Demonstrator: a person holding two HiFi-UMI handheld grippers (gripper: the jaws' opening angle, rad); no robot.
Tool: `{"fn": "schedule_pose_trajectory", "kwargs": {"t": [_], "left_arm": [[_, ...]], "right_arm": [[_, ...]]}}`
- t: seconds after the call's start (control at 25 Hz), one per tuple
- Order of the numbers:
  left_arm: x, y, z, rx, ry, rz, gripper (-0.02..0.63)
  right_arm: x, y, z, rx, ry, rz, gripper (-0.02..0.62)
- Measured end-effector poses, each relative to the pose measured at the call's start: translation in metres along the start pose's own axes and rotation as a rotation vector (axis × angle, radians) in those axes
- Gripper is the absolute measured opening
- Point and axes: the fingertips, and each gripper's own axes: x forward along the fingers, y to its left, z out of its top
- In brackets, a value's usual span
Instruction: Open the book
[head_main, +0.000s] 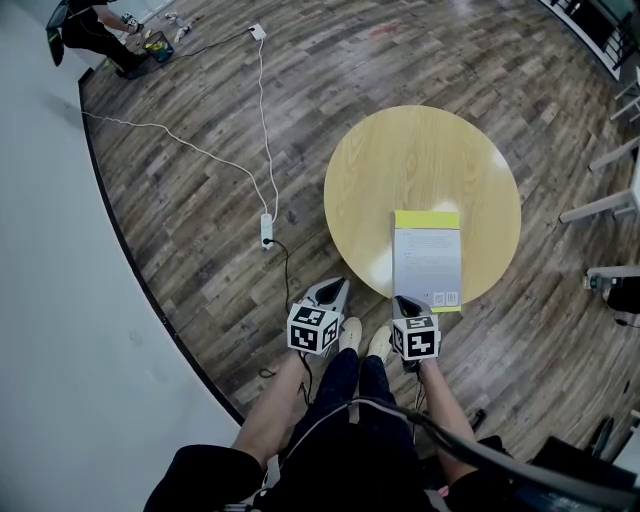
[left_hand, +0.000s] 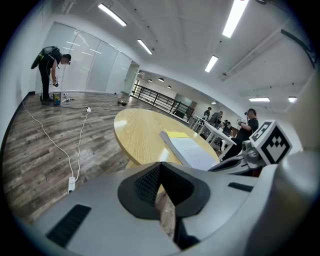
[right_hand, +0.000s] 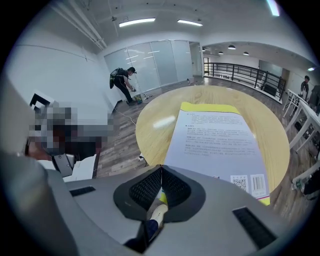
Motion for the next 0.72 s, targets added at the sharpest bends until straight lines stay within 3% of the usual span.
{"fn": "schedule_pose_trajectory", "kwargs": {"t": [0.72], "left_arm": [[0.007, -0.01, 0.014, 0.03, -0.006, -0.018, -0.002]], "right_arm": [[-0.02, -0.003, 0.013, -0.017, -0.052, -0.012, 0.006]]}}
